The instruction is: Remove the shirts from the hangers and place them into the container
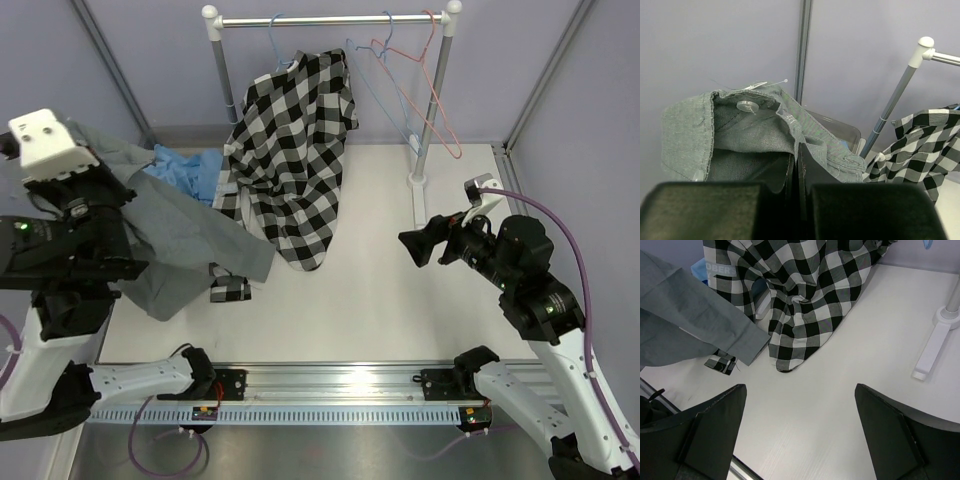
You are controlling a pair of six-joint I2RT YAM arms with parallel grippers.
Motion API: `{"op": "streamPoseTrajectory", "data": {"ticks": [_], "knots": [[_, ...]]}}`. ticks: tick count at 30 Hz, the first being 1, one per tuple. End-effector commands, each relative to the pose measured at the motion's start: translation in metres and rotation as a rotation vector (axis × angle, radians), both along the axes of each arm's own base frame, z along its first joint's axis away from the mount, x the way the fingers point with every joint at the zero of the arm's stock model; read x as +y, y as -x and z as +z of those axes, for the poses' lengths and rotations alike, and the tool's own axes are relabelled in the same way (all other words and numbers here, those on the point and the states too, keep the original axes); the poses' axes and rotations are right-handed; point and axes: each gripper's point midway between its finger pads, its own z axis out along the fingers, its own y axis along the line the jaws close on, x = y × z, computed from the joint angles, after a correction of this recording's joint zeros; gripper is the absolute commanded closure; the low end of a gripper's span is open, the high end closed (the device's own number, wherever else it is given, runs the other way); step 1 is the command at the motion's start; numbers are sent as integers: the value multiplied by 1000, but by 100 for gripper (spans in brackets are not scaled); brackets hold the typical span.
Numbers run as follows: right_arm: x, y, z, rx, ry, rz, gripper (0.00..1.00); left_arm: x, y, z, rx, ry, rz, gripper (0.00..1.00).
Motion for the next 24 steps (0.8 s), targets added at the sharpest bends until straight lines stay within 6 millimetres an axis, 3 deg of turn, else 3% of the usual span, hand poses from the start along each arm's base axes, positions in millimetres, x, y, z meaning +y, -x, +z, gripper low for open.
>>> {"op": "streamPoseTrajectory", "data": {"ticks": [1, 4, 5, 6, 8, 11, 20, 21, 22, 24], "knots": [[5, 3, 11, -39, -35, 30, 0, -35, -25, 14, -31, -80, -50, 100], [6, 4, 10, -37, -37, 36, 1, -41, -44, 6, 4, -97, -35, 100], [6, 4, 10, -37, -37, 39, 1, -57, -61, 2, 18, -130, -86, 100], [7, 4, 10, -36, -39, 40, 1, -42, -66, 8, 8, -105, -51, 100], [7, 4, 10, -36, -39, 43, 1, -48, -85, -1, 27, -114, -85, 100], [8, 4, 8, -30, -40, 47, 1, -41, -114, -9, 52, -132, -74, 100], [11, 4, 6, -23, -41, 60, 1, 10, -170, 34, -46, -105, -26, 100], [11, 4, 7, -26, -42, 60, 1, 28, -176, 31, -49, -88, 5, 100], [11, 3, 6, -23, -41, 60, 1, 31, -183, 32, -72, -71, -4, 100], [13, 3, 5, -20, -44, 67, 1, 40, -205, 13, -37, -74, -23, 100]]}}
